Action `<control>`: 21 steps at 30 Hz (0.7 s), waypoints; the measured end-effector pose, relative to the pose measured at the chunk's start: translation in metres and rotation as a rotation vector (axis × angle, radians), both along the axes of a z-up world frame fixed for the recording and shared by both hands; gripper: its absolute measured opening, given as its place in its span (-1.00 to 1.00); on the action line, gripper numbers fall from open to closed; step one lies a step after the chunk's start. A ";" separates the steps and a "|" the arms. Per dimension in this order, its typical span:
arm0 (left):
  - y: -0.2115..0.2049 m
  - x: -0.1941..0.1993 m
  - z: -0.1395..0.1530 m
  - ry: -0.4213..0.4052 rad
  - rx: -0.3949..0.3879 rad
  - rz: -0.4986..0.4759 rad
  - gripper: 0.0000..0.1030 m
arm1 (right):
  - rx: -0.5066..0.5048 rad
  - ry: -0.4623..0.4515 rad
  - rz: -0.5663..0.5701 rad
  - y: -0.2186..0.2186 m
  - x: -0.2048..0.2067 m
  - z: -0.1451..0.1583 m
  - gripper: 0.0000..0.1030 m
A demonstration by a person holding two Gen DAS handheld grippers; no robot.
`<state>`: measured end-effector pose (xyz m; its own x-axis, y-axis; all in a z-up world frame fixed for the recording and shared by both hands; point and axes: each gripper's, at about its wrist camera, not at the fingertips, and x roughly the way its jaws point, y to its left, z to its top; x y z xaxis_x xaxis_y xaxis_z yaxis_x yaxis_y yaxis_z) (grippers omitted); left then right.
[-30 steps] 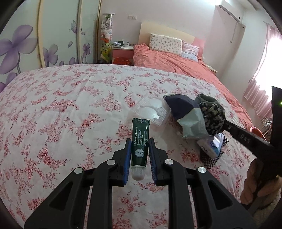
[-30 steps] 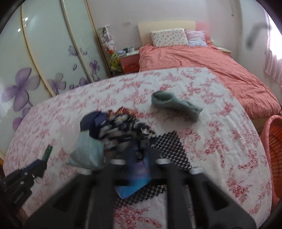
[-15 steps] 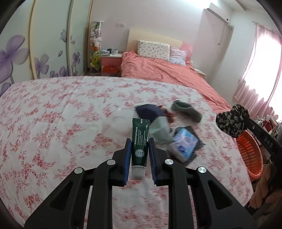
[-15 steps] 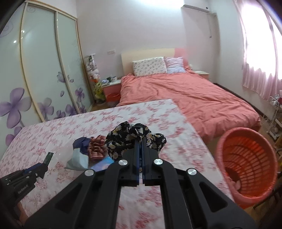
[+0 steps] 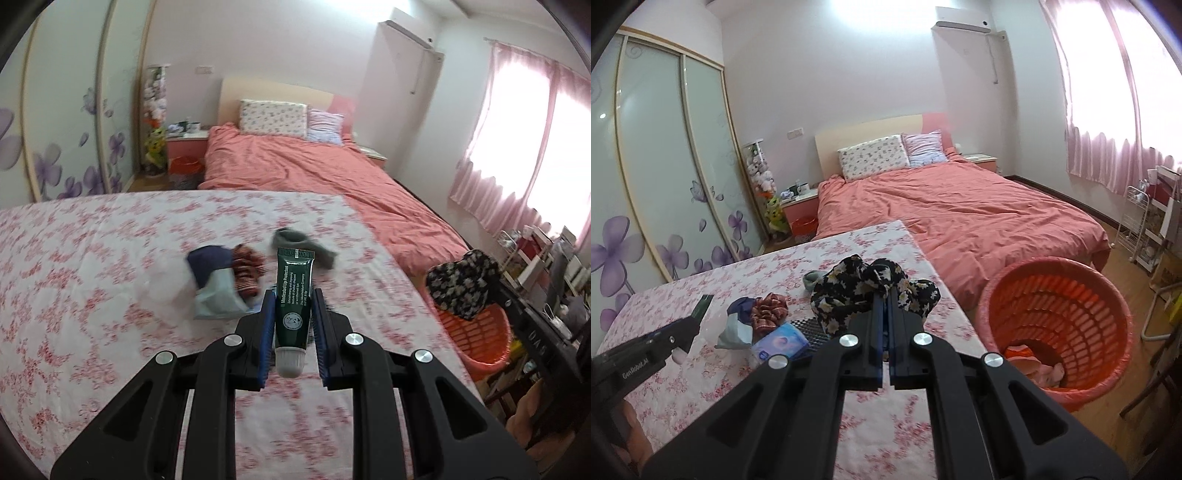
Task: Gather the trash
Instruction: 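Carry tube and floral cloth over the orange basket and open both grippers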
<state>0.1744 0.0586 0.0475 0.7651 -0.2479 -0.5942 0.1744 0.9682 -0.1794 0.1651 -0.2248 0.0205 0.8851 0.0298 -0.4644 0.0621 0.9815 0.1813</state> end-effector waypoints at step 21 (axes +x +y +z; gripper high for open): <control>-0.103 -0.003 0.012 -0.051 0.025 -0.213 -0.62 | 0.033 -0.033 -0.168 -0.079 -0.035 -0.002 -0.94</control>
